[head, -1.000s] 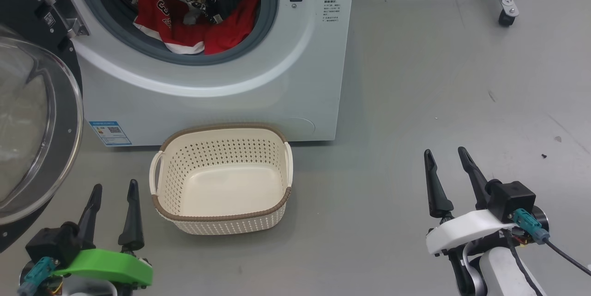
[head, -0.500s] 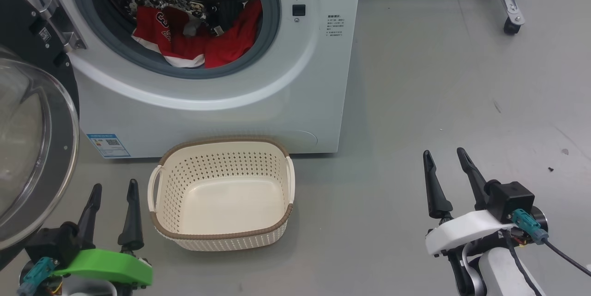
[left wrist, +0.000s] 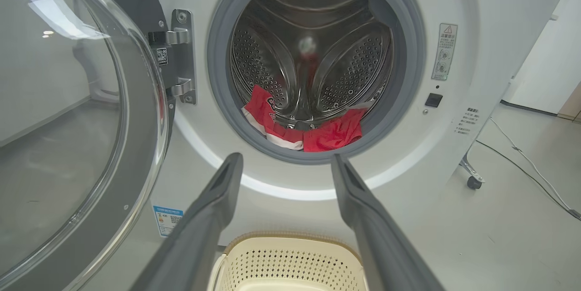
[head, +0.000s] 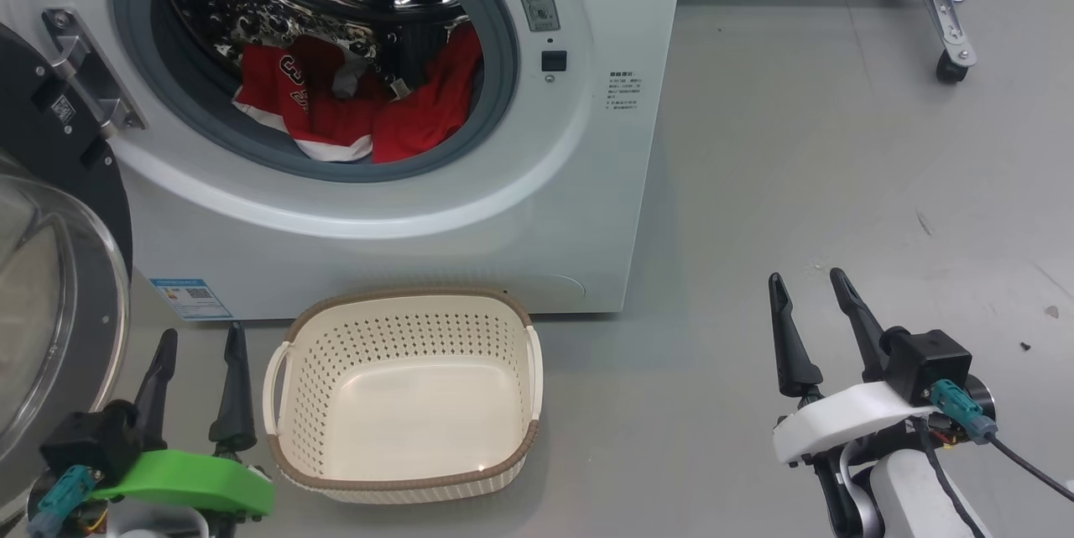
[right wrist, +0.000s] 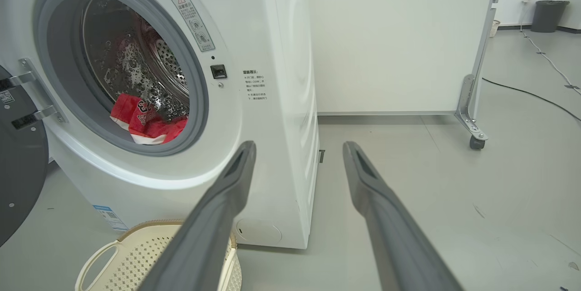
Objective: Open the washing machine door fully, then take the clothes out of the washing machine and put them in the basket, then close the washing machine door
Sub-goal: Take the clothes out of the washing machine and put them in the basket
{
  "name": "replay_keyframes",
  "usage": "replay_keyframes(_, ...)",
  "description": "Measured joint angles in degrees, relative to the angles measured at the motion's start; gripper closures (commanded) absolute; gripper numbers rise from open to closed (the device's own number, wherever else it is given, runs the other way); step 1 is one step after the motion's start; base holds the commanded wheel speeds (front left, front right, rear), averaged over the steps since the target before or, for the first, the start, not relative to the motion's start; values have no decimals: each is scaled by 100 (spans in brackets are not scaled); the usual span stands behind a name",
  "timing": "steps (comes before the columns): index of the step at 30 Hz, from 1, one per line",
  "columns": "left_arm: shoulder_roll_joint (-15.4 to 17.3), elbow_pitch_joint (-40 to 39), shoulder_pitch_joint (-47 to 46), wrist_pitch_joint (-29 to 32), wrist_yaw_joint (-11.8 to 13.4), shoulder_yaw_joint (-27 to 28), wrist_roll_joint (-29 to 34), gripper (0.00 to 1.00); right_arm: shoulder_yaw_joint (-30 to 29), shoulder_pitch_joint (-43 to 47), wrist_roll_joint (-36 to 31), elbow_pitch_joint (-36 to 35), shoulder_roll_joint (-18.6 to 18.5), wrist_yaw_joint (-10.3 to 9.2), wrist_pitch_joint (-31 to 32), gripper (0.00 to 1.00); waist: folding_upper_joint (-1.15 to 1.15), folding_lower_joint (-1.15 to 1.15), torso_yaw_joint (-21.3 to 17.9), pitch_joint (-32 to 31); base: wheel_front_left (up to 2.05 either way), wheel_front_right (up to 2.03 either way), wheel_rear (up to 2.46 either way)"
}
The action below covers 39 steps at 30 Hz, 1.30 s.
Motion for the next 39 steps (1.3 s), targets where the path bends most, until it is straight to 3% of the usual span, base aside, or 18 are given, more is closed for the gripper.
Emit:
replay_keyframes(18,-14,-7,0,0,-4,-20,16,0,-4,-1,96,11,1,0,0,0,0,0,-18,-71,65,-65,0)
replay_keyframes(39,-18,-1,12,0,-47,-85,19,0,4,-1,98,27,2,-1,0,0,0,0,-48,-100,9,-9,0)
